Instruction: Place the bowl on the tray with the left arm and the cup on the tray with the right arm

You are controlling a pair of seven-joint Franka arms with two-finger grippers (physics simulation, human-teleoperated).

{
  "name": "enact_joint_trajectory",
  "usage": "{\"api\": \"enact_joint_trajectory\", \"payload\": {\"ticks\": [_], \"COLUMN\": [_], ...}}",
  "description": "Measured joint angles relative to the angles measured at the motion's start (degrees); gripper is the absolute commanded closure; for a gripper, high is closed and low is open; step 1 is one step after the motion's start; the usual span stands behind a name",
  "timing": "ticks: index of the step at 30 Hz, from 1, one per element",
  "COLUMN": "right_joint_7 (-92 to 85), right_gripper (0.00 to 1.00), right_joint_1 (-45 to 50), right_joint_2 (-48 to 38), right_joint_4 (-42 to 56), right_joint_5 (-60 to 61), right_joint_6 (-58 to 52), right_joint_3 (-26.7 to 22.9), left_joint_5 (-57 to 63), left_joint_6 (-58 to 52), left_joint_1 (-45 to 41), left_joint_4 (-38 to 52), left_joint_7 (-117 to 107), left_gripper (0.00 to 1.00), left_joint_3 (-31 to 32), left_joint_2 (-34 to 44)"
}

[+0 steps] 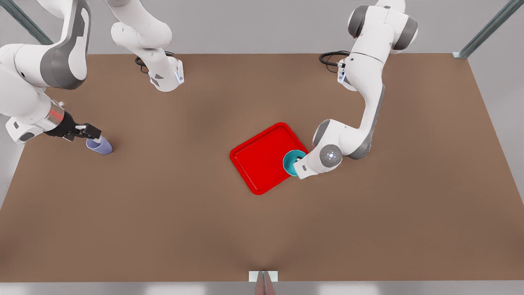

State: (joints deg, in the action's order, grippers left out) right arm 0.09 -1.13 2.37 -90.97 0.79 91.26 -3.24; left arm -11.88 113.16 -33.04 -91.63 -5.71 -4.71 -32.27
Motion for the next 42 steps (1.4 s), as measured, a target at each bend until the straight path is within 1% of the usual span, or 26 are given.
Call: {"api": "enact_joint_trajectory", "payload": {"ticks": [3,7,8,9,10,12,13,15,16,17,18,19,21,22,23,24,26,27,29,30,31,33,38,40,42], "right_joint_7": [-0.16,-0.18,-0.18,-0.18,-0.18,-0.18,-0.18,-0.18,-0.18,-0.18,-0.18,-0.18,-0.18,-0.18,-0.18,-0.18,-0.18,-0.18,-0.18,-0.18,-0.18,-0.04,0.17,0.18,0.24], "right_gripper": [0.00,0.00,0.00,0.00,0.00,0.00,0.00,0.00,0.00,0.00,0.00,0.00,0.00,0.00,0.00,0.00,0.00,0.00,0.00,0.00,0.00,0.00,0.00,0.00,0.00], "right_joint_1": [-1.40,-0.79,-0.35,0.10,0.43,0.63,0.43,-0.32,-0.68,-0.96,-1.09,-1.07,-0.64,-0.30,0.01,0.22,0.27,0.10,-0.38,-0.59,-0.72,-0.64,0.05,0.07,0.26], "right_joint_2": [0.00,0.00,0.00,-0.04,0.00,-0.04,0.00,0.00,0.00,0.00,0.00,0.00,0.25,0.26,0.27,0.27,0.27,0.27,0.27,0.27,0.27,0.34,0.29,-2.28,-9.38], "right_joint_4": [0.00,0.00,0.03,0.05,0.09,0.09,0.01,0.06,0.09,0.16,0.26,0.35,0.44,0.44,0.44,0.44,0.44,0.44,0.44,0.44,0.44,0.36,-0.99,-5.73,-17.64], "right_joint_5": [0.00,0.00,0.00,0.00,0.00,0.00,0.00,0.00,0.00,0.00,0.00,0.00,0.00,0.00,0.00,0.00,0.00,0.00,0.00,0.00,0.00,0.00,-0.43,-0.51,-0.59], "right_joint_6": [-0.03,-0.03,-0.03,-0.03,-0.03,-0.03,-0.03,-0.03,-0.03,-0.03,-0.03,-0.03,-0.03,-0.03,-0.03,-0.12,-0.12,-0.12,-0.12,-0.05,-0.12,-0.12,-0.07,1.71,9.53], "right_joint_3": [-0.01,0.05,0.08,0.09,0.09,0.06,0.06,0.09,0.08,0.08,0.08,0.08,0.08,0.09,0.09,0.09,0.09,0.09,0.08,0.08,0.08,0.00,0.00,0.19,0.03], "left_joint_5": [-0.30,-0.77,-0.82,-0.97,-1.24,-2.59,-3.11,-3.55,-3.33,-3.11,-2.94,-2.81,-2.51,-1.82,-1.25,-0.81,-0.21,0.13,1.25,1.88,3.19,5.42,7.52,7.76,7.90], "left_joint_6": [-4.36,-3.81,-3.37,-2.79,-1.24,-0.13,0.99,1.45,1.45,1.45,1.45,0.56,-4.60,-13.20,-24.00,-28.45,-29.04,-29.23,-30.81,-29.69,-24.17,-26.01,-26.46,-26.41,-26.50], "left_joint_1": [-0.27,-2.55,-2.55,-2.46,-2.29,-2.19,-2.01,-1.47,-0.91,-0.71,-0.55,-0.45,-0.41,-0.21,4.15,7.70,8.10,8.28,8.07,10.59,16.84,17.75,17.79,17.85,17.83], "left_joint_4": [-0.11,-1.27,-1.21,-1.21,-1.27,-1.28,-1.36,-1.62,-1.63,-1.93,-1.98,-1.85,-0.67,4.50,13.21,18.69,20.00,19.74,19.07,15.18,7.25,6.72,8.02,7.91,7.78], "left_joint_7": [-2.70,-3.09,-2.67,-2.34,-2.13,-0.60,0.30,1.63,2.11,2.57,2.80,2.21,1.07,0.68,1.34,1.40,1.40,1.63,0.96,0.96,1.09,1.66,1.70,1.61,1.57], "left_gripper": [0.79,0.79,0.75,0.74,0.69,0.47,0.43,0.39,0.32,0.20,0.13,0.10,0.10,0.09,0.00,0.00,0.00,0.00,0.00,0.00,0.00,0.00,0.00,0.00,0.00], "left_joint_3": [2.92,3.04,3.04,3.09,3.13,3.09,3.07,3.12,3.12,3.13,3.12,3.12,2.54,2.30,2.24,0.65,-8.31,-11.76,-12.89,-11.13,-2.79,-2.77,-3.60,-3.64,-3.64], "left_joint_2": [-0.16,-1.88,-2.38,-2.88,-3.56,-4.49,-4.63,-4.59,-4.56,-4.40,-4.15,-2.98,1.27,1.84,1.69,2.72,7.47,9.36,10.57,13.53,19.45,19.61,20.11,19.70,19.87]}}
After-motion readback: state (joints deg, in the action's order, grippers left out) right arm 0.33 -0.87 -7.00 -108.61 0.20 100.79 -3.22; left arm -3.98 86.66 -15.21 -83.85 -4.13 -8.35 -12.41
